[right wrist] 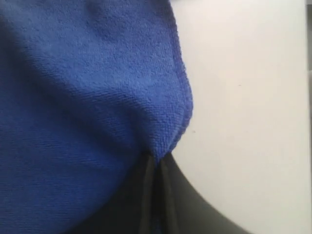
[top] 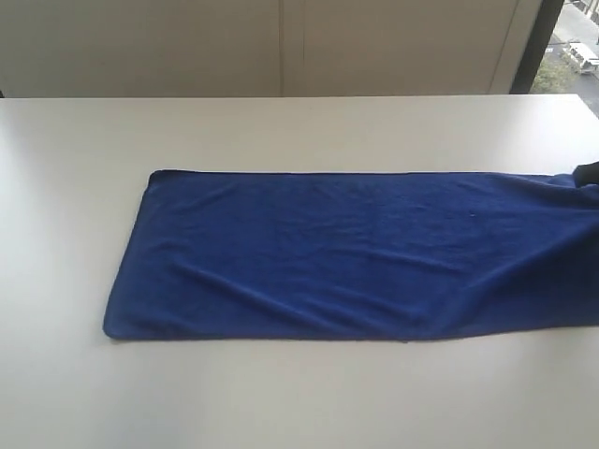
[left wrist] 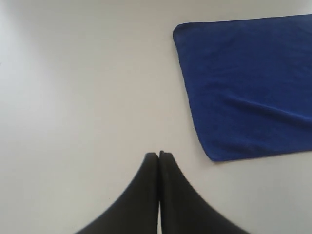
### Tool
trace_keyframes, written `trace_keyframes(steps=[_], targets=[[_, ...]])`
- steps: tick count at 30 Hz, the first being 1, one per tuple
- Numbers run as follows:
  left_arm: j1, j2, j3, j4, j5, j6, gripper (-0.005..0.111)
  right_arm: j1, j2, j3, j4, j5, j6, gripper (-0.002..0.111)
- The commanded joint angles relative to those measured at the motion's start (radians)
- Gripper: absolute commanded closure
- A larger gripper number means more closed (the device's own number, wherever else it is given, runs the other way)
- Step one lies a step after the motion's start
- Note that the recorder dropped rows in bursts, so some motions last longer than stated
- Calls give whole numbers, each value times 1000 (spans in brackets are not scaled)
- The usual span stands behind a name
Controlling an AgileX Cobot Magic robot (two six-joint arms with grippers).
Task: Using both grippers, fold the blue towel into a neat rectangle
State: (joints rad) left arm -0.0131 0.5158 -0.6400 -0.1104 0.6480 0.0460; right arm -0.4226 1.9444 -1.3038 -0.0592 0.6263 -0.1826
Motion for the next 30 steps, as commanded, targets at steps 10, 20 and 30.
trace_keyframes(steps=[10,20,30], targets=[[1,-5,4,-4,11,2,107,-28,-95,-7,29,-13,11,108],[1,-5,4,-4,11,2,107,128,-236,-98,73,113,11,108],[1,-5,4,-4,11,2,107,395,-269,-124,89,138,30,108]])
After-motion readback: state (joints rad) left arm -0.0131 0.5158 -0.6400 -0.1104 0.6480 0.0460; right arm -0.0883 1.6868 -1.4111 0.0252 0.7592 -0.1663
